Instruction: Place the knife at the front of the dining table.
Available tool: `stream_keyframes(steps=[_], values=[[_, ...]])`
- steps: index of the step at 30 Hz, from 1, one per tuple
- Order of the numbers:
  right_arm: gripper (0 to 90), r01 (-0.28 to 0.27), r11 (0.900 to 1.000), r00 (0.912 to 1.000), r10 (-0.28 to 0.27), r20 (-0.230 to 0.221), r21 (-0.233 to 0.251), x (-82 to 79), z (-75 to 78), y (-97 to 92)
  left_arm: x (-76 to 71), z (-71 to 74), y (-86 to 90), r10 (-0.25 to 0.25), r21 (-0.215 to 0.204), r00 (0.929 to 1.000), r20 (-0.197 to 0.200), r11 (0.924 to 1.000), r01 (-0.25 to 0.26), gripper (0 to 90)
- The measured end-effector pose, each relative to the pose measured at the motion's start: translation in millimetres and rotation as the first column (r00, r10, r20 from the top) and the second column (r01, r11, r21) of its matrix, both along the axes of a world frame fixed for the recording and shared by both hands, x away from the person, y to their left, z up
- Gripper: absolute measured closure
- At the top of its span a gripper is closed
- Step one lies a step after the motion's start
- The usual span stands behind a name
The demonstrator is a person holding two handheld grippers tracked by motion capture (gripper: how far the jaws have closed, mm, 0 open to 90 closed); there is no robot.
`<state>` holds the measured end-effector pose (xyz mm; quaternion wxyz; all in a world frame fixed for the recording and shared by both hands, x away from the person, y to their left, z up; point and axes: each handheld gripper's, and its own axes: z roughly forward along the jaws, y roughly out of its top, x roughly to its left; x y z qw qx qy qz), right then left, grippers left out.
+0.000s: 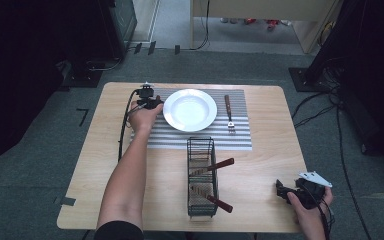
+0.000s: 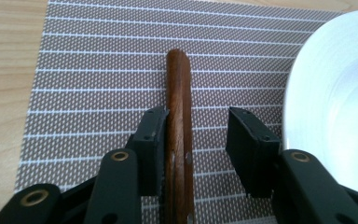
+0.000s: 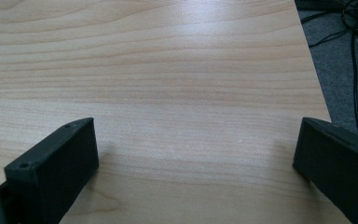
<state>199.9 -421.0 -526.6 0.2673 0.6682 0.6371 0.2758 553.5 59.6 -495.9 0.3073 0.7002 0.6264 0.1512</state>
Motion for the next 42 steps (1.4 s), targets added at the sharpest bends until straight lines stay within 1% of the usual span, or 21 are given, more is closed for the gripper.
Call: stream_keyframes(steps=[1, 2, 4, 8, 11, 15, 21, 22, 23, 25, 30, 31, 32, 33, 36, 37, 38, 39, 40, 41, 42], values=[[0.0, 0.0, 1.0, 1.0, 0.0, 0.0, 0.0, 0.0, 0.0, 0.0, -0.4, 1.7, 0.0, 0.002, 0.008, 1.0, 0.002, 1.0, -0.002, 60.5], [0.0, 0.0, 1.0, 1.0, 0.0, 0.0, 0.0, 0.0, 0.0, 0.0, -0.6, 2.5, 0.2, 0.003, -0.005, 1.0, 0.003, 1.0, -0.003, 61.0], [0.0, 0.0, 1.0, 1.0, 0.0, 0.0, 0.0, 0.0, 0.0, 0.0, -1.1, 3.6, 0.1, 0.006, -0.006, 1.0, 0.0, 1.0, -0.006, 64.9], [0.0, 0.0, 1.0, 1.0, 0.0, 0.0, 0.0, 0.0, 0.0, 0.0, -4.5, 12.5, -1.8, -0.006, -0.042, 0.9999, 0.01, 0.9991, 0.006, 66.7], [0.0, 0.0, 1.0, 1.0, 0.0, 0.0, 0.0, 0.0, 0.0, 0.1, -4.8, 14.9, -0.6, 0.0, -0.031, 0.9998, 0.02, 0.9995, 0.001, 66.2], [0.0, 0.0, 1.0, 1.0, 0.0, 0.0, 0.0, 0.0, 0.0, 0.1, -5.3, 9.8, -1.6, -0.019, -0.032, 0.9997, -0.015, 0.9993, 0.019, 62.9], [0.0, 0.0, 1.0, 1.0, 0.0, 0.0, 0.0, 0.0, 0.0, 0.1, -8.3, 8.5, -0.3, -0.016, -0.026, 0.9999, 0.005, 0.9995, 0.016, 62.2], [0.0, 0.0, 1.0, 1.0, 0.0, 0.0, 0.0, 0.0, 0.0, 0.1, -8.6, 7.9, 0.7, -0.011, -0.022, 0.9999, -0.004, 0.9997, 0.011, 62.5], [0.0, 0.0, 1.0, 1.0, 0.0, 0.0, -0.001, 0.0, 0.0, 0.1, -9.0, 6.4, 2.4, -0.027, 0.0, 0.9994, -0.021, 0.9996, 0.027, 63.9], [0.0, 0.0, 1.0, 1.0, 0.0, 0.0, -0.001, 0.0, 0.0, 0.1, -10.9, 4.8, 8.8, -0.029, -0.039, 0.9992, -0.028, 0.9988, 0.028, 62.9], [0.0, 0.0, 1.0, 1.0, 0.0, 0.0, 0.0, 0.0, 0.0, 0.1, -18.4, 2.1, 17.0, -0.052, -0.075, 0.9984, -0.02, 0.9959, 0.05, 61.8], [0.0, 0.0, 1.0, 1.0, 0.0, 0.0, 0.0, 0.0, 0.0, 0.1, -23.9, 2.6, 18.7, -0.07, -0.083, 0.9975, -0.015, 0.9942, 0.068, 61.2], [0.0, 0.0, 1.0, 1.0, 0.0, 0.0, 0.0, 0.0, 0.0, 0.1, -23.9, 2.6, 18.7, -0.07, -0.083, 0.9975, -0.015, 0.9942, 0.068, 60.6], [0.0, 0.0, 1.0, 1.0, 0.0, 0.0, -0.001, 0.0, 0.0, 0.1, -32.8, 4.5, 20.1, -0.08, -0.096, 0.9968, -0.002, 0.9922, 0.08, 60.2], [0.0, 0.0, 1.0, 1.0, 0.0, 0.0, -0.001, 0.0, 0.0, 0.1, -49.5, 4.7, 19.1, -0.119, -0.069, 0.9925, 0.029, 0.9903, 0.121, 59.9], [0.0, 0.0, 1.0, 1.0, 0.0, 0.0, -0.001, 0.0, 0.0, 0.1, -49.5, 4.7, 19.1, -0.119, -0.069, 0.9925, 0.029, 0.9903, 0.121, 59.9], [0.0, 0.0, 1.0, 1.0, 0.0, 0.0, -0.001, 0.0, 0.0, 0.1, -53.3, 3.6, 18.1, -0.138, -0.058, 0.9901, 0.027, 0.9886, 0.139, 59.9], [0.0, 0.0, 1.0, 1.0, 0.0, 0.0, -0.001, 0.0, 0.0, 0.1, -58.9, 1.8, 14.8, -0.166, -0.024, 0.9856, 0.034, 0.9857, 0.166, 59.6], [0.0, 0.0, 1.0, 1.0, 0.0, 0.0, -0.001, 0.0, 0.0, 0.1, -58.9, 1.8, 14.8, -0.166, -0.024, 0.9856, 0.034, 0.9857, 0.166, 59.5], [0.0, 0.0, 1.0, 1.0, 0.0, 0.0, -0.001, 0.0, 0.0, 0.1, -60.8, -0.5, 10.4, -0.178, 0.019, 0.9832, 0.041, 0.984, 0.177, 59.2], [0.0, 0.0, 1.0, 1.0, 0.0, 0.0, -0.001, 0.0, 0.0, 0.1, -61.2, -2.5, 8.1, -0.18, 0.042, 0.9827, 0.044, 0.9831, 0.178, 58.7]])
